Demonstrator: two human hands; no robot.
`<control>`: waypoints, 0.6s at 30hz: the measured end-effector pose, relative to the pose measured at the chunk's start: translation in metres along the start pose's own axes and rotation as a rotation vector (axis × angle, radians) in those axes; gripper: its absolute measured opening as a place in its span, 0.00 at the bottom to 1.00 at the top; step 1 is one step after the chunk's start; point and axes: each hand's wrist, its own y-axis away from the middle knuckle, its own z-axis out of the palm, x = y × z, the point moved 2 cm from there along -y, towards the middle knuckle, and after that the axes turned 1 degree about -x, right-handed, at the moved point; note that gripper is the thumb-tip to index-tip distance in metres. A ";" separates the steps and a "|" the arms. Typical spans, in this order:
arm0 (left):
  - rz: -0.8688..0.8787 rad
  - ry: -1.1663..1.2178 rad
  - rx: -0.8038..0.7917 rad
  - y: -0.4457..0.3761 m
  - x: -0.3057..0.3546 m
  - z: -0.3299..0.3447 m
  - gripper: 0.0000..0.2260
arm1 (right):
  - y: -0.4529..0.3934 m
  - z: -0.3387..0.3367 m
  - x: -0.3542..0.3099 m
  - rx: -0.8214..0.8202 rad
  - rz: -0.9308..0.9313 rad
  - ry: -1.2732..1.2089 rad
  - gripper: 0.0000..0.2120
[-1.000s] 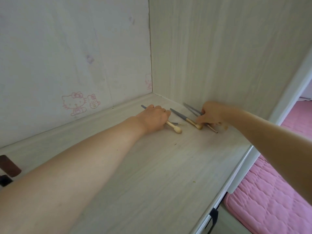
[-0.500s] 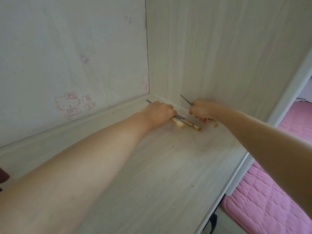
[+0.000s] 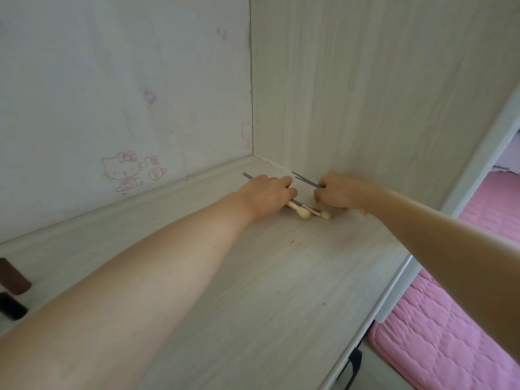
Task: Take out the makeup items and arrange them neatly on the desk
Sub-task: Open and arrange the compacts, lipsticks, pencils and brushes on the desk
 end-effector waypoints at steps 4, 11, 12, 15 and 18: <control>-0.037 0.043 0.041 0.032 -0.009 -0.004 0.09 | 0.015 0.004 -0.011 0.015 -0.067 0.004 0.13; -0.103 0.066 0.086 0.111 -0.026 -0.021 0.09 | 0.058 0.001 -0.044 0.048 -0.204 0.007 0.14; -0.117 0.074 0.095 0.124 -0.027 -0.024 0.10 | 0.066 0.001 -0.049 0.052 -0.217 0.009 0.14; -0.146 0.106 0.121 0.161 -0.032 -0.038 0.11 | 0.090 0.000 -0.069 0.065 -0.251 0.025 0.14; -0.172 0.142 0.161 0.202 -0.033 -0.055 0.12 | 0.115 0.002 -0.089 0.080 -0.302 0.030 0.14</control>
